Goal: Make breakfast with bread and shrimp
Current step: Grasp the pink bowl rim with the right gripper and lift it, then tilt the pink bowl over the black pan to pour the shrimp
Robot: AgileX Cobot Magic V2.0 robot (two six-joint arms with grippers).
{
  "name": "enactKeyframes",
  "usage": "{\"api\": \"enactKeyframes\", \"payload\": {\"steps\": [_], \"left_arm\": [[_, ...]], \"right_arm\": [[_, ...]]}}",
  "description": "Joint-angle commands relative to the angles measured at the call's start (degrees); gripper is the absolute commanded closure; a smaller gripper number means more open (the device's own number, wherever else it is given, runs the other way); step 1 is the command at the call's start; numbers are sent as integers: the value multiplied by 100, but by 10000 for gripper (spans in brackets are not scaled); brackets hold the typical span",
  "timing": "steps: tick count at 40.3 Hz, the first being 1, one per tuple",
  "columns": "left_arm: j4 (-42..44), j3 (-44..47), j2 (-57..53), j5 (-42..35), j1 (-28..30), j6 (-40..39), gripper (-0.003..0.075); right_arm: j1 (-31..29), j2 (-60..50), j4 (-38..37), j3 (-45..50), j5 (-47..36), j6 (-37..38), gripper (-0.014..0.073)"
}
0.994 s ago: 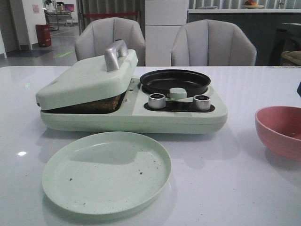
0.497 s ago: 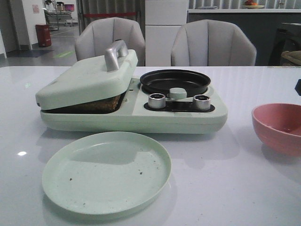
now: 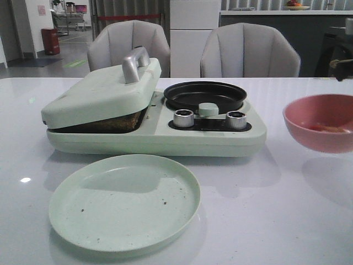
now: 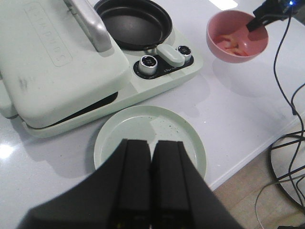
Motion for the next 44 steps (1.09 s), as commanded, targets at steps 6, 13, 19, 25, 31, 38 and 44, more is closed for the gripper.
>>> {"api": "enactKeyframes", "payload": {"steps": [6,13,19,25,31,38,44], "left_arm": [[-304,-146,-34,-166,-48,34,621],[-304,-146,-34,-166,-48,34,621],[-304,-146,-34,-166,-48,34,621],[-304,-146,-34,-166,-48,34,621],[-304,-146,-34,-166,-48,34,621],[-304,-146,-34,-166,-48,34,621],[-304,-146,-34,-166,-48,34,621]], "right_arm": [[986,-233,-1378,-1571,295,82,458],[1738,68,-2756,-2791,747,598,458],[2348,530,-4237,-3699,1164,989,458],[2829,990,-5445,-4238,1564,1204,458],[3229,1298,-6478,-4350,1791,1554,458],[3621,1538,-8022,-4358,1918,2127,458],[3799,1676,-9170,-4358,2100,2631,458]]}}
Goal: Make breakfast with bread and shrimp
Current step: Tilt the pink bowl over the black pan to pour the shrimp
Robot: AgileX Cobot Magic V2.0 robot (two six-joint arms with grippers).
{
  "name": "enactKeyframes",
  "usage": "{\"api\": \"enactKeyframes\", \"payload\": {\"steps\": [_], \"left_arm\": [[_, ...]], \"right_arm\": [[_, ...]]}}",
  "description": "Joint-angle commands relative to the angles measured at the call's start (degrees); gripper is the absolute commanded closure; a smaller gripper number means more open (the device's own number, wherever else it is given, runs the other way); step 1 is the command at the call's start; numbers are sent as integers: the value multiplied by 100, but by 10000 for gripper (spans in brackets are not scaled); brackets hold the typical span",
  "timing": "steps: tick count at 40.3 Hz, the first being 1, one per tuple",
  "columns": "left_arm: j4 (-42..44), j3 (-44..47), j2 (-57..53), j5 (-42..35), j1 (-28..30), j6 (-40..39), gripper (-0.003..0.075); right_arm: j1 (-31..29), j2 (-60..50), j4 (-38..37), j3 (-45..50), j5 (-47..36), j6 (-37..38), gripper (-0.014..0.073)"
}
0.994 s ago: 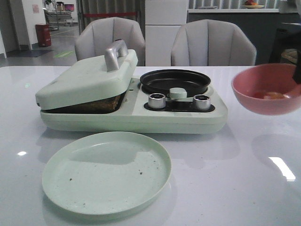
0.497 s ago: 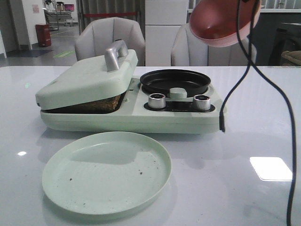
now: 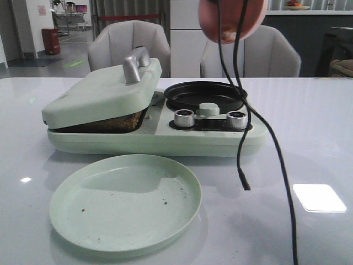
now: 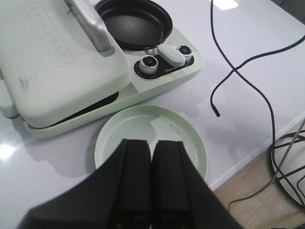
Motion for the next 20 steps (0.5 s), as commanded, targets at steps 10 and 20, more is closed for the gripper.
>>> {"api": "enactKeyframes", "payload": {"steps": [10,20], "left_arm": [[-304,-146,-34,-166,-48,19,621],[-304,-146,-34,-166,-48,19,621]], "right_arm": [[88,-301,-1991,-276,375,334,458],[123,-308,-1991,-489,363,334,458]]}}
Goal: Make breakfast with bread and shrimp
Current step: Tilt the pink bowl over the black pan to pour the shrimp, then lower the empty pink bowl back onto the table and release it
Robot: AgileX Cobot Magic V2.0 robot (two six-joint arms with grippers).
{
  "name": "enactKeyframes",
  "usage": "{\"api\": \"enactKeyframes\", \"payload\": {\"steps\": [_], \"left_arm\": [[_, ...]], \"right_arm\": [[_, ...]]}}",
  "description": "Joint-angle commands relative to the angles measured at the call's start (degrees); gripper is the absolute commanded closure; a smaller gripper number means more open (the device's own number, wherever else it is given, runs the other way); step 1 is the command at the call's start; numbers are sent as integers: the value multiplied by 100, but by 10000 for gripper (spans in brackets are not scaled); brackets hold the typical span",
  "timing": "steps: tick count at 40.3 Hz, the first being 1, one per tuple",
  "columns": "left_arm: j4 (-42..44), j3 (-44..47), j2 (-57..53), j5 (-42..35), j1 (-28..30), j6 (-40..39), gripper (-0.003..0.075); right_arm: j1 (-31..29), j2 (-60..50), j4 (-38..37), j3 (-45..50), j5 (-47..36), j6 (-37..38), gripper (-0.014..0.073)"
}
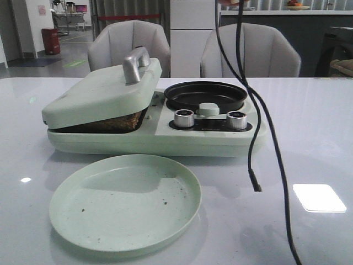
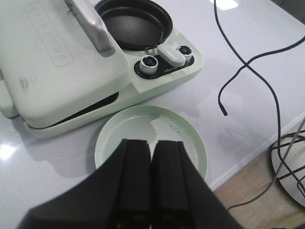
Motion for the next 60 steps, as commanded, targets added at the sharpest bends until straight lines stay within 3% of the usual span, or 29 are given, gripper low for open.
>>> {"api": "enactKeyframes", "payload": {"steps": [1,10,16,23,38,51,60], "left_arm": [[-304,-146,-34,-166,-48,9,621],[-304,-146,-34,-166,-48,9,621],[-304,-146,-34,-166,-48,9,621],[-304,-146,-34,-166,-48,9,621],[-304,-146,-34,-166,-48,9,621],[-304,-146,-34,-166,-48,9,621],[-304,-146,-34,-166,-48,9,621]], "right_arm": [[14,-369,-603,-241,73,55,458],[24,-360,-572,-243,38,120,458],[24,-227,75,-243,-161,200,458],[24,12,28,-243,-110,200,458],[19,-95,309,-248,747,205,458],[-526,-1367,3577,-10,1136,195,458],[-1480,-2553,5140,1658,640,195,458]]}}
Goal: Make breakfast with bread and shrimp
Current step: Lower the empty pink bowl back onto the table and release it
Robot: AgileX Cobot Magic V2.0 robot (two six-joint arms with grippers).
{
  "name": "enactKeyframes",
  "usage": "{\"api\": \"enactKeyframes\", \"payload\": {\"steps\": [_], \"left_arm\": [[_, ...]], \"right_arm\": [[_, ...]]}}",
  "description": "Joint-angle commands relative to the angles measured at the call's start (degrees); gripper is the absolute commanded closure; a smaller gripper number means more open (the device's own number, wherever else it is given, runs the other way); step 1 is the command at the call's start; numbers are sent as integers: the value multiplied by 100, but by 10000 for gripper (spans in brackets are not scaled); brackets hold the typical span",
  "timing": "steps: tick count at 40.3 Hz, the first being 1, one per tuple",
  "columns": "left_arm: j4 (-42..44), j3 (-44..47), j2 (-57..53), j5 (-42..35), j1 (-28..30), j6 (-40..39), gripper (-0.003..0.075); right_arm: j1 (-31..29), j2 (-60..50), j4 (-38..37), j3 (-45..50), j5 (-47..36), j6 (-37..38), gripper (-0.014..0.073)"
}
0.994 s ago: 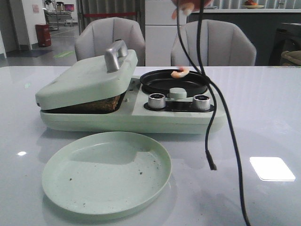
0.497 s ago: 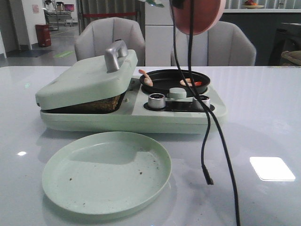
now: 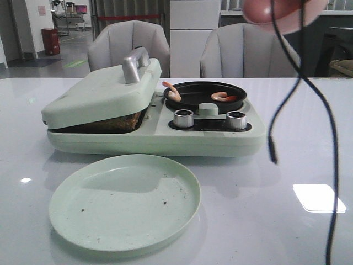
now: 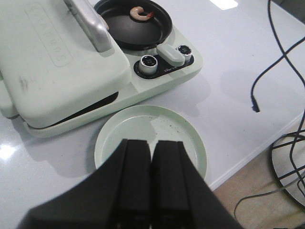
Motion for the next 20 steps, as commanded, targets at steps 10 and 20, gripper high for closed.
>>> {"api": "enactKeyframes", "payload": {"steps": [10,20], "left_arm": [[-307,-146,-34,-166,-48,-1,621],[-307,-146,-34,-166,-48,-1,621]], "right_arm": [[-1386,-2055,1967,3018,-1527,-194,458],[-2197,-2462,3411,4556,-2395,-954,458]]}}
